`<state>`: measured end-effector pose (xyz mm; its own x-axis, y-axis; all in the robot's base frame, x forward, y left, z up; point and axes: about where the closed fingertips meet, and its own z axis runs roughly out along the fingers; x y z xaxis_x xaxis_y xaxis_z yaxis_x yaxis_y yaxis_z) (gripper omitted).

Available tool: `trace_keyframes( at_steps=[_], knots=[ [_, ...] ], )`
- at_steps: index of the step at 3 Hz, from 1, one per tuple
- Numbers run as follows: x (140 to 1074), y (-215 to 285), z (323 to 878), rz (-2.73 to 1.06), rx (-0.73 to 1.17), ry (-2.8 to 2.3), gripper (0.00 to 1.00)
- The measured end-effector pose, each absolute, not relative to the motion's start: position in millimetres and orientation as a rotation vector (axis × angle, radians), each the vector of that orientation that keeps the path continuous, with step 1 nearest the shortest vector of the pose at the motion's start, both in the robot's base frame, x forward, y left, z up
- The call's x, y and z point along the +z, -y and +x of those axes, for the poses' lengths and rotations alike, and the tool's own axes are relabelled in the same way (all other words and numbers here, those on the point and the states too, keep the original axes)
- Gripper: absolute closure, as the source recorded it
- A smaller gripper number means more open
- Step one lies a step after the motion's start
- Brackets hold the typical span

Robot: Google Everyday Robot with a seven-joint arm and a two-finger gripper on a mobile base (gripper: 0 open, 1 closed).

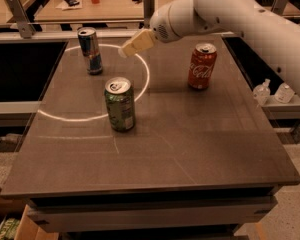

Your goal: Knock redbull can over

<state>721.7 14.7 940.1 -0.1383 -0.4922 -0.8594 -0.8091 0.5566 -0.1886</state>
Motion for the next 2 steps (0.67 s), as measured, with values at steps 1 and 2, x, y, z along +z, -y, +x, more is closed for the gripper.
trace_keyframes(
  at_steps=[1,2],
  knots=[
    [933.3,-33.7,730.2,-1.156,0.433,-1.750,0.00],
    [925.4,-55.0,733.9,-1.191,0.479,-1.723,0.00]
  ],
)
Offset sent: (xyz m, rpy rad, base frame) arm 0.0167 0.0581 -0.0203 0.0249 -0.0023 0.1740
